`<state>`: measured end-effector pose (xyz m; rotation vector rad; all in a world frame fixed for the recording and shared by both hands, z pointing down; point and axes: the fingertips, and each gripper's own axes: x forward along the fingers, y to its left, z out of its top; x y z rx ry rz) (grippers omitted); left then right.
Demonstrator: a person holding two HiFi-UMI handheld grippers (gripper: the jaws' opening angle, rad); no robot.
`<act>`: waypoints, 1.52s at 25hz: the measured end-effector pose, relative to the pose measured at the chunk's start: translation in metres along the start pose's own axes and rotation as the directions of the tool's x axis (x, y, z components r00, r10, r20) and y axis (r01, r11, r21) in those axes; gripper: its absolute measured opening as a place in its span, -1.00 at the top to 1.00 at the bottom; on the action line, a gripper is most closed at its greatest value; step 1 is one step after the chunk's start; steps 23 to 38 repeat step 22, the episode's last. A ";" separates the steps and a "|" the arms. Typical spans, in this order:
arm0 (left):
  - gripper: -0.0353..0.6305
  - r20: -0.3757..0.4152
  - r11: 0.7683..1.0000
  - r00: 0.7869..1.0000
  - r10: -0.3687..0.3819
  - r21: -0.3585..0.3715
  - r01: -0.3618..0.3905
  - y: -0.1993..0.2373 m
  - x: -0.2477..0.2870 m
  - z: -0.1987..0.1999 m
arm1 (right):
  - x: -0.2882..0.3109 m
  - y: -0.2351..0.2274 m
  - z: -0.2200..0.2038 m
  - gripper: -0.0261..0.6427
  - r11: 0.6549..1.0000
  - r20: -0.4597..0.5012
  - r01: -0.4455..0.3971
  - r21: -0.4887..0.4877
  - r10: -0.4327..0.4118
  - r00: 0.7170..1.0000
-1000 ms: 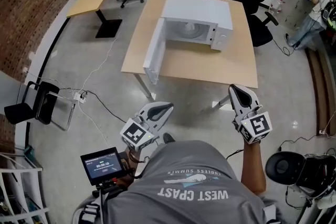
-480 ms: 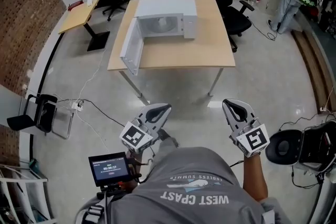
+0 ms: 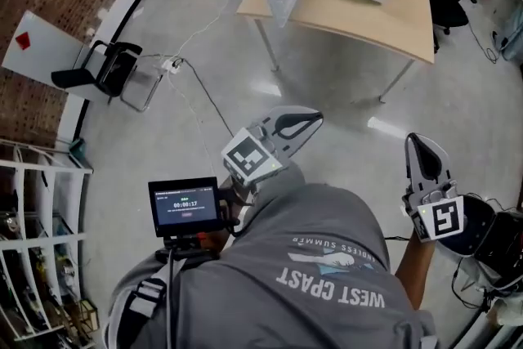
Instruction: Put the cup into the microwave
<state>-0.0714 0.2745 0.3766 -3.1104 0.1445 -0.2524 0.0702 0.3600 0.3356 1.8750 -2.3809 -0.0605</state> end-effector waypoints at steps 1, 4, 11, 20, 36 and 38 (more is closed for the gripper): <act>0.83 -0.005 1.000 1.000 0.002 -0.010 -0.002 0.002 -0.010 0.001 | 0.004 0.008 0.004 0.87 1.000 0.001 0.003 -0.001 -0.003 1.000; 0.83 -0.005 1.000 1.000 -0.001 0.005 0.001 0.008 -0.022 -0.010 | 0.018 0.023 -0.003 0.87 1.000 0.025 -0.018 0.015 0.018 1.000; 0.83 0.015 1.000 1.000 0.002 0.008 -0.002 0.012 -0.040 -0.040 | 0.039 0.050 -0.031 0.87 1.000 -0.005 -0.030 0.002 0.030 1.000; 0.83 0.055 0.999 0.998 -0.034 0.009 0.034 0.081 -0.162 -0.045 | 0.120 0.165 0.008 0.87 1.000 -0.033 0.003 -0.007 -0.003 0.999; 0.83 0.046 0.999 0.998 -0.040 0.014 0.040 0.093 -0.184 -0.054 | 0.135 0.187 0.006 0.87 1.000 -0.041 0.012 0.001 -0.012 0.999; 0.83 0.046 0.999 0.998 -0.040 0.014 0.040 0.093 -0.184 -0.054 | 0.135 0.187 0.006 0.87 1.000 -0.041 0.012 0.001 -0.012 0.999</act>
